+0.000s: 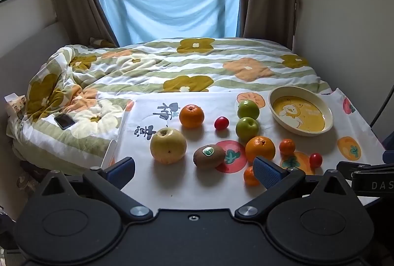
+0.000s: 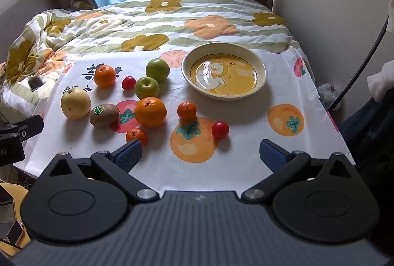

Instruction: Organize fruits

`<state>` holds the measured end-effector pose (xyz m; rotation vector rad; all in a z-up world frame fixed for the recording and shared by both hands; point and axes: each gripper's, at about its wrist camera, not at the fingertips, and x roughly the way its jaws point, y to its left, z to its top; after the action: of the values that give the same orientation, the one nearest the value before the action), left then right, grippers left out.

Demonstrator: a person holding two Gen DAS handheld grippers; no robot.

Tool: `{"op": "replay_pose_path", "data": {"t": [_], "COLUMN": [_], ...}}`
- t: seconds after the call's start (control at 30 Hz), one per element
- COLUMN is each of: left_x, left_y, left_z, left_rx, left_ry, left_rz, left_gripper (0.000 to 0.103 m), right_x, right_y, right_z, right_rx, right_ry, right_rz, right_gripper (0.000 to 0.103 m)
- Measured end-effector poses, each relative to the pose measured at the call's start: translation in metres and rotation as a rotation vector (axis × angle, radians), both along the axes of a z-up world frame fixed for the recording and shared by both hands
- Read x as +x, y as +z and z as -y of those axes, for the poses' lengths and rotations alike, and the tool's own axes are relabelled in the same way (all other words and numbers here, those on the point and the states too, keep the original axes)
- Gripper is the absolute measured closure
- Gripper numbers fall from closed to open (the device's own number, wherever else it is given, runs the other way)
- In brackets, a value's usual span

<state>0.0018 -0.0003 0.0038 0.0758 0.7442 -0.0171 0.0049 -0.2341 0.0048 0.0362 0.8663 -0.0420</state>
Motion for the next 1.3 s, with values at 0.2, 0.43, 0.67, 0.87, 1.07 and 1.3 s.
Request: {"op": "replay_pose_path", "data": {"t": [0.2, 0.43, 0.67, 0.87, 1.07, 1.3], "left_x": [0.0, 0.0, -0.001, 0.014, 0.026, 0.035], "left_y": [0.0, 0.0, 0.007, -0.004, -0.027, -0.052], "left_z": [0.001, 0.001, -0.001, 0.001, 0.011, 0.041], "left_rx": [0.021, 0.034, -0.007, -0.005, -0.059, 0.002], "left_ry": [0.001, -0.001, -0.032, -0.103, -0.131, -0.06], "left_rz": [-0.012, -0.021, 0.017, -0.02, -0.032, -0.059], "left_gripper": [0.0, 0.0, 0.0, 0.0, 0.0, 0.0], "right_x": [0.002, 0.002, 0.003, 0.011, 0.019, 0.044], "right_y": [0.001, 0.0, 0.001, 0.001, -0.018, -0.051], "right_z": [0.0, 0.0, -0.002, -0.001, 0.012, 0.038], "right_rx": [-0.002, -0.003, 0.003, 0.024, -0.001, 0.011], "right_ry": [0.003, 0.003, -0.003, -0.047, -0.038, 0.047], "right_rz": [-0.001, -0.002, -0.006, 0.011, 0.045, 0.014], "right_gripper": [0.0, 0.0, 0.0, 0.0, 0.0, 0.0]}}
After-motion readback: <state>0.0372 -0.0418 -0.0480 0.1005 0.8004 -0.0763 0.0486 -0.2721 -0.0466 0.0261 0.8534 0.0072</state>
